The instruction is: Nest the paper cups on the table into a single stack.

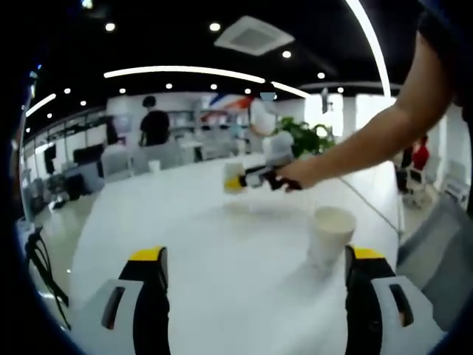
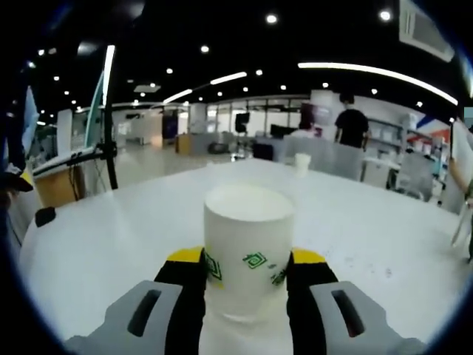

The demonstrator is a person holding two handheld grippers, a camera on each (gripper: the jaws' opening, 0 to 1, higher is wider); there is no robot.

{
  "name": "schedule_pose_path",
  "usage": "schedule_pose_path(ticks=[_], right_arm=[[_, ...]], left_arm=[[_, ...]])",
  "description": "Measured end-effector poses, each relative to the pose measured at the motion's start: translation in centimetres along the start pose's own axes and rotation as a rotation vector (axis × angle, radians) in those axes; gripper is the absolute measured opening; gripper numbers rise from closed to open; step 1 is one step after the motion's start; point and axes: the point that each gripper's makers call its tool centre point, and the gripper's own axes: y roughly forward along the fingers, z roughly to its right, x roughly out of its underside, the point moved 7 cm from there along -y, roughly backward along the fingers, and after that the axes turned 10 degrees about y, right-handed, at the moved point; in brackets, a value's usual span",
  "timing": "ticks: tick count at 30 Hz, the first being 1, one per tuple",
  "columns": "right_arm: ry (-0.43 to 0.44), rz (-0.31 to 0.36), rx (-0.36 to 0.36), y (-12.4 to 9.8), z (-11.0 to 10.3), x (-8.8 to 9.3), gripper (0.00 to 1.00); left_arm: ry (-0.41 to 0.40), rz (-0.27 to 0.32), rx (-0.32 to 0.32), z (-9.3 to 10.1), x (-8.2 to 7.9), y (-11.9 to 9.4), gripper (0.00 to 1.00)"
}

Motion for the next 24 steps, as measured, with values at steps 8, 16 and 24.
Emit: schedule_pose_path(ticks=[8,16,24], right_arm=[[-0.007,0.003,0.005,-0.7,0.0,-1.7,0.4],[-0.005,-0.004,0.007,-1.5,-0.2,-2.3,0.4],[-0.022,-0.017,0.002,-2.5,-0.9,-3.1,0.4]], left_arm=[[0.004,0.007,0.011,-0.1,-0.6,-0.1,0.98],[0.021,0.004,0.034,0.2,-1.1,-0.4,0.98],[0.026,0.013,0.039,0.6,-1.8,-0.8,0.98]])
